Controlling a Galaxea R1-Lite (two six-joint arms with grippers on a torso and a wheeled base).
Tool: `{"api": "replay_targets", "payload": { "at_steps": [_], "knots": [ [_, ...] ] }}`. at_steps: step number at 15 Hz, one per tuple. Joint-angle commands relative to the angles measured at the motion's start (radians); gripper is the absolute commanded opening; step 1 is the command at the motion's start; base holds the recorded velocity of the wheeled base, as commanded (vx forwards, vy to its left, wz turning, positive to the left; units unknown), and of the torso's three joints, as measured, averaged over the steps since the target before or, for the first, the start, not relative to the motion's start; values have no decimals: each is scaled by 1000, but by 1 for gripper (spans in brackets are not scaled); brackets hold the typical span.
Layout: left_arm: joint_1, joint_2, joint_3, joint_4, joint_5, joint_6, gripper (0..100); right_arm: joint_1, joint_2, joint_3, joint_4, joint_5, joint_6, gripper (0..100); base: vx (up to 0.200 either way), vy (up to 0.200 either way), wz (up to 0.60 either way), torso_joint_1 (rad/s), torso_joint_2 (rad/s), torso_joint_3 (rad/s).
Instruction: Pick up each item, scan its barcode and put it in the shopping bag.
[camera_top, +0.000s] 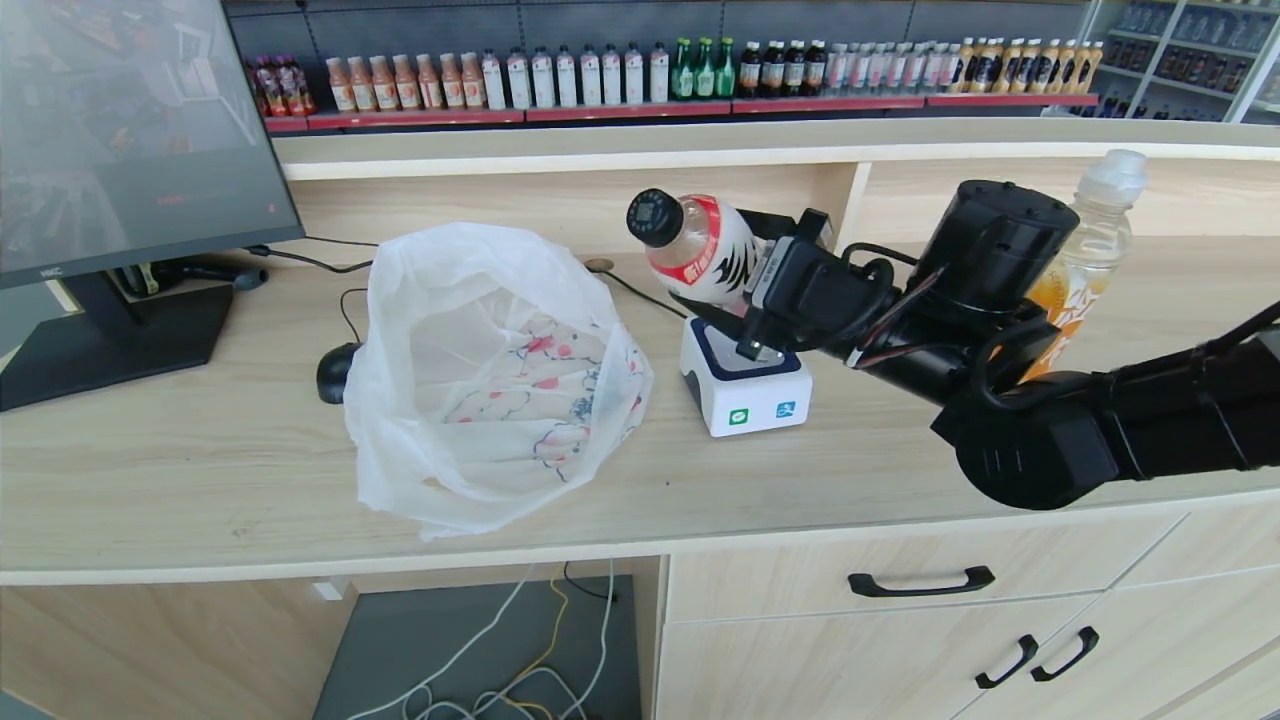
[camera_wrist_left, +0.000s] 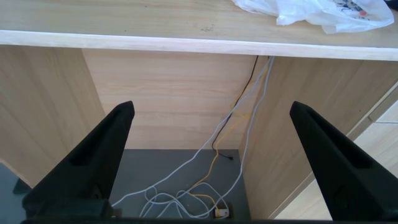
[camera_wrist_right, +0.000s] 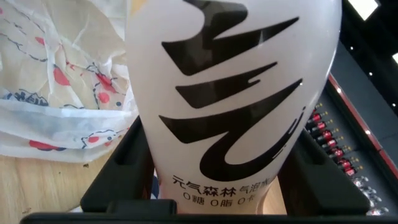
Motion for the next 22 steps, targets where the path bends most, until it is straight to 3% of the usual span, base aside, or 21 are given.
{"api": "replay_targets", "payload": {
  "at_steps": [1, 7, 11, 15, 17, 22],
  "knots": [
    [0, 0, 0, 0, 0, 0, 100, 13, -40, -25, 28, 2, 21, 0, 0, 0, 0, 0, 0, 0],
    [0, 0, 0, 0, 0, 0, 100, 14, -147, -20, 11, -26, 325, 0, 0, 0, 0, 0, 0, 0],
    [0, 0, 0, 0, 0, 0, 100, 37, -130, 21, -210, -213, 609, 0, 0, 0, 0, 0, 0, 0],
    [0, 0, 0, 0, 0, 1, 100, 34, -119, 72, -344, -291, 813, 0, 0, 0, 0, 0, 0, 0],
    [0, 0, 0, 0, 0, 0, 100, 27, -93, 118, -453, -337, 856, 0, 0, 0, 0, 0, 0, 0],
    [0, 0, 0, 0, 0, -2, 100, 1, -93, 233, -560, -409, 867, 0, 0, 0, 0, 0, 0, 0]
  ]
}}
